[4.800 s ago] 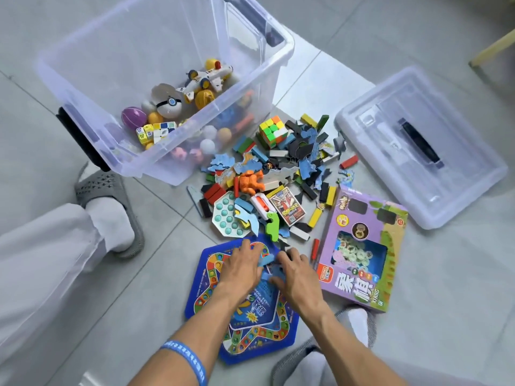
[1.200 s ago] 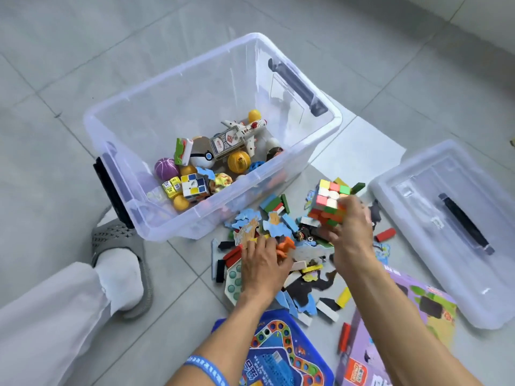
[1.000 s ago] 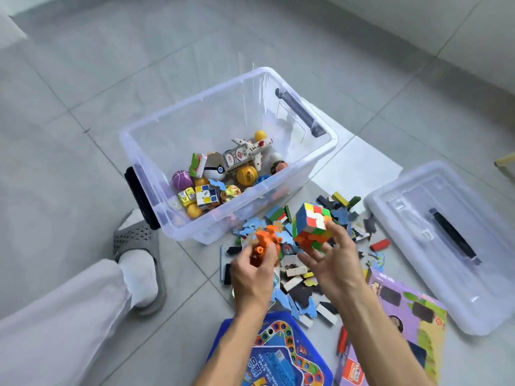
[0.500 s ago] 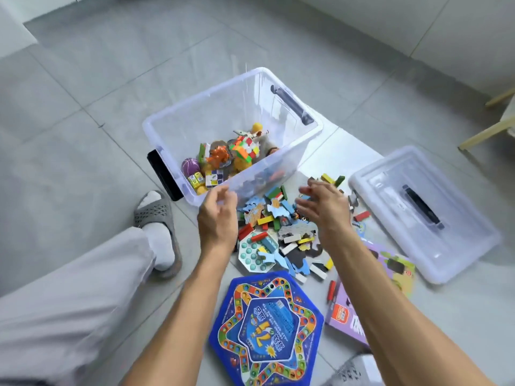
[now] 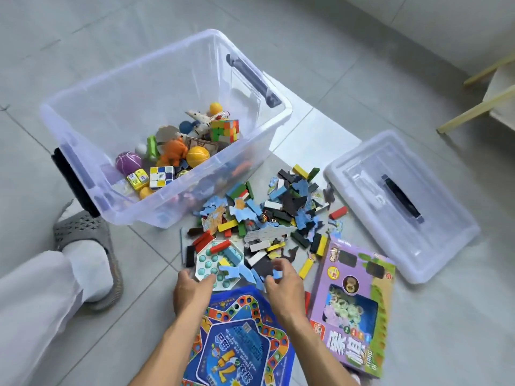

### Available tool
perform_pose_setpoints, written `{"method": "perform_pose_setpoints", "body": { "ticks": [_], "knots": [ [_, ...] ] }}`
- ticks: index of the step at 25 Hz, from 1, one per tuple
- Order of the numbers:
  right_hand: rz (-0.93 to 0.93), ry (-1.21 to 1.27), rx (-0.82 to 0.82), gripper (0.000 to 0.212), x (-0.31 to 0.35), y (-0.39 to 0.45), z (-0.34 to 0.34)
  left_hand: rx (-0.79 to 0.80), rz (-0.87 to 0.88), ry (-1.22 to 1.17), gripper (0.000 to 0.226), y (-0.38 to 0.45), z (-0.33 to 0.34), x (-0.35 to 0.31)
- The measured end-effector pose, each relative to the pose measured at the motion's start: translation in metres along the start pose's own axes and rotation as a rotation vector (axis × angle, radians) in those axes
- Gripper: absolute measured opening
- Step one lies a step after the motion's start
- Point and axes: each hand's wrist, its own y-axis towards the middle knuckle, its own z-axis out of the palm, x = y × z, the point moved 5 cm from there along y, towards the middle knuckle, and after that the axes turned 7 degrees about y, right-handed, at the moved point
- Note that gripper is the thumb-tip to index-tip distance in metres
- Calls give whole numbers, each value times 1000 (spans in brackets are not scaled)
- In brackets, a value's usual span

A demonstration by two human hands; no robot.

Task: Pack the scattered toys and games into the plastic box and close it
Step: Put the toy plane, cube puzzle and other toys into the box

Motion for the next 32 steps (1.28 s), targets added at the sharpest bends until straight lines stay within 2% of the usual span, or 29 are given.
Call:
{"method": "perform_pose_setpoints", "body": {
  "ticks": [1,3,5,6,9,11,13,15,17,20,21,24,27,29,30,32],
  "knots": [
    [-28,-60,26,44,0,12,-3,-13,-46,-74,39,4,6,-2],
    [-77,-182,190,54,2,27,2,11,-129,-197,39,9,19,-5],
    [-57,-144,330,54,7,28,18,61,-187,-339,45,14,30,-8],
    [-52,-123,349,54,6,25,25,80,-196,-393,43,15,32,-12],
    [-69,-79,350,55,0,24,36,113,-106,-462,22,12,27,-28],
    [-5,49,377,54,-4,24,33,119,17,-471,14,0,23,-44],
    [37,133,351,49,-9,22,27,21,149,-458,12,-15,11,-52],
    [41,134,295,41,-12,15,18,-98,183,-536,13,-29,-10,-50],
    [37,86,303,41,-16,8,11,-158,134,-655,13,-35,-33,-40],
    [1,-111,408,47,-22,-4,12,-212,-15,-755,14,-30,-57,-13],
    [-3,-116,379,44,-21,-6,12,-217,-66,-795,16,-25,-61,-2],
    [-31,-44,104,41,-17,2,-5,-195,-153,-855,20,-15,-62,24],
    [-88,-104,-92,70,-1,28,-30,-154,-176,-861,16,-10,-56,37],
    [-100,-160,-159,91,15,49,-41,-100,-170,-868,16,-11,-53,33],
    [-100,-195,-138,101,21,59,-39,-73,-169,-874,16,-11,-50,29],
    [-75,-323,5,118,30,78,-19,-40,-164,-868,15,-12,-45,24]
  ]
}}
